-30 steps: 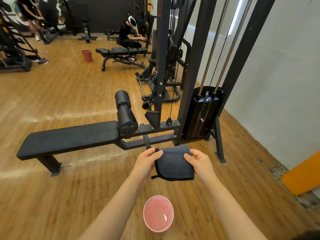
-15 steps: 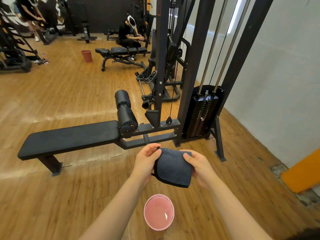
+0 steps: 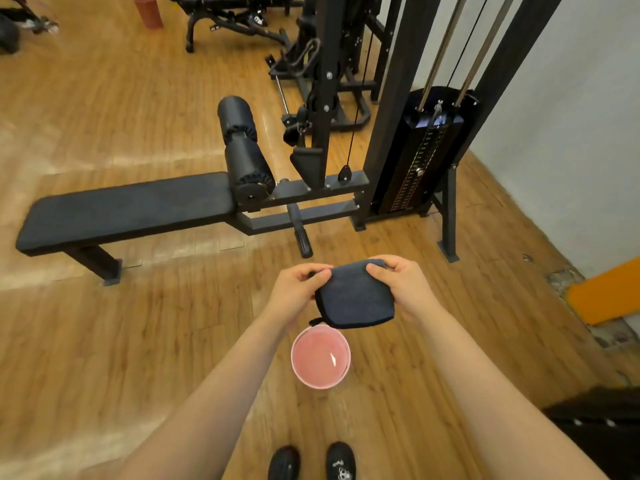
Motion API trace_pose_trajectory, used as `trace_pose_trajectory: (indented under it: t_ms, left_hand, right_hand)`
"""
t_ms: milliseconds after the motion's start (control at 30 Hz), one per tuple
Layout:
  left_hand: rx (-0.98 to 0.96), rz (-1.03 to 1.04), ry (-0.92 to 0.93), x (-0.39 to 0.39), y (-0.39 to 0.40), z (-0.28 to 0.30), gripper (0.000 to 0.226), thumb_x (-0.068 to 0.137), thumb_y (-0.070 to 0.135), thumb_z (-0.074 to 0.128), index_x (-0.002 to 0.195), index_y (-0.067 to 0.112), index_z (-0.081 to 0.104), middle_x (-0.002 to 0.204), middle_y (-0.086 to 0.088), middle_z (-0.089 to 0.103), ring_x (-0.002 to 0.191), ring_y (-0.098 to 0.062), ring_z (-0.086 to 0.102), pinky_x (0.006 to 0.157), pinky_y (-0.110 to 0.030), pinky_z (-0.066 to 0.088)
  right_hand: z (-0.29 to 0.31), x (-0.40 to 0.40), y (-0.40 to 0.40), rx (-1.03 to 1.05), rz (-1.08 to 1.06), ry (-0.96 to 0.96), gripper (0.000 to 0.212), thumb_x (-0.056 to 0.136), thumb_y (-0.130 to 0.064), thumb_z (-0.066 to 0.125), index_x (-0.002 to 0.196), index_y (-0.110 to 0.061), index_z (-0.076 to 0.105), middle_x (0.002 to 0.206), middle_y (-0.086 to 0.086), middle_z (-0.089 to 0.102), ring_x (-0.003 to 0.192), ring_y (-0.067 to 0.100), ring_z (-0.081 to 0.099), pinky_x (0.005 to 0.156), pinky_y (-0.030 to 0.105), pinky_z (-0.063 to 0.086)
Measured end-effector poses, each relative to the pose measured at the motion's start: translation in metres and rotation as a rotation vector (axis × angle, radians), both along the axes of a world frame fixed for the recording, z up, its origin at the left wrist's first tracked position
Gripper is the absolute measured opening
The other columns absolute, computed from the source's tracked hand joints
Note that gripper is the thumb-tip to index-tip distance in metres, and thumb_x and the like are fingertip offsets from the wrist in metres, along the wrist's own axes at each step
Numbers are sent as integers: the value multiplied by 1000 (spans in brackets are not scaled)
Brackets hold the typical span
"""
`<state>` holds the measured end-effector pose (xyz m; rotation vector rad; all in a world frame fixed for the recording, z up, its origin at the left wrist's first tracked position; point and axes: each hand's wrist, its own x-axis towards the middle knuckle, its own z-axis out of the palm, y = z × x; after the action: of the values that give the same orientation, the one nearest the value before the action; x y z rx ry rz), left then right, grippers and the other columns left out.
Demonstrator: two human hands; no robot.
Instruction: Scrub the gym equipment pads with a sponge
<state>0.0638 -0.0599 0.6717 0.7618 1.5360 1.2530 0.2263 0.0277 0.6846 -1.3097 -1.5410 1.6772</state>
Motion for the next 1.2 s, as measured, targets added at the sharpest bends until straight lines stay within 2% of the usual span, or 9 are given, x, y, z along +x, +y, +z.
trace_pose_trajectory:
  t_ms: [133,267,400,567,733,900,1033,1133,1200]
  left_hand:
    - [-25,68,-36,-7,17,-81,15,93,7,57,96,7,71,91,-1,71,81,-7,64,66,-12,48]
    - [-109,-15,-221,-10,31,-186,14,92,12,60,104,12,67,96,4,72,85,-3,68,67,-13,49]
    - [-192,-47,-199,-10,44,-311,16,89,1,61,100,12,64,87,6,71,75,-1,68,60,-14,49]
    - [-248,52,-65,-11,72,-473,15,87,-3,62,86,12,65,81,-1,70,75,-15,65,58,-16,50]
    - [-278,-30,283,-19,105,-596,11,87,7,65,98,6,64,89,-2,66,79,-13,60,56,-19,42]
    - [-207,-20,467,-24,113,-638,38,85,8,68,122,10,59,90,6,56,82,-9,54,62,-7,36]
    - [-215,-3,507,-24,124,-631,41,87,7,65,126,15,56,95,3,55,84,-10,52,67,-12,37]
    - [-215,-82,599,-23,127,-631,45,89,5,61,132,17,52,117,-4,49,98,-16,53,80,-17,37]
    - [-201,-85,683,-26,124,-635,46,90,7,61,133,18,51,119,-2,38,98,-18,51,81,-19,38]
  right_hand:
    - [-87,-9,14,-112,-142,-3,9,87,-11,61,85,-17,67,90,7,69,87,22,65,75,33,51]
    - [-203,-16,20,-382,-303,167,11,92,-15,56,95,-8,64,96,13,70,85,26,67,72,37,54]
    - [-334,-17,32,-508,-319,201,13,93,-11,52,99,-2,62,95,15,70,85,26,67,72,38,56]
    - [-495,-15,59,-391,-205,-17,7,88,2,55,94,3,60,93,19,66,82,27,65,70,36,54]
    - [-609,-26,96,-72,-94,-331,13,82,-2,65,73,-9,59,76,9,62,76,22,59,65,30,46]
    - [-659,-31,100,-3,-117,-406,9,81,-6,67,87,-10,62,84,7,64,81,19,61,65,25,44]
    - [-656,-35,100,-88,-195,-385,21,85,-9,64,106,-6,61,102,7,64,91,18,58,76,27,44]
    - [-653,-40,106,-3,-139,-470,27,87,-10,63,113,-6,59,95,1,56,89,14,52,76,24,39]
    - [-658,-43,110,28,-95,-505,26,87,-10,62,113,-7,62,92,2,56,87,15,53,75,25,42]
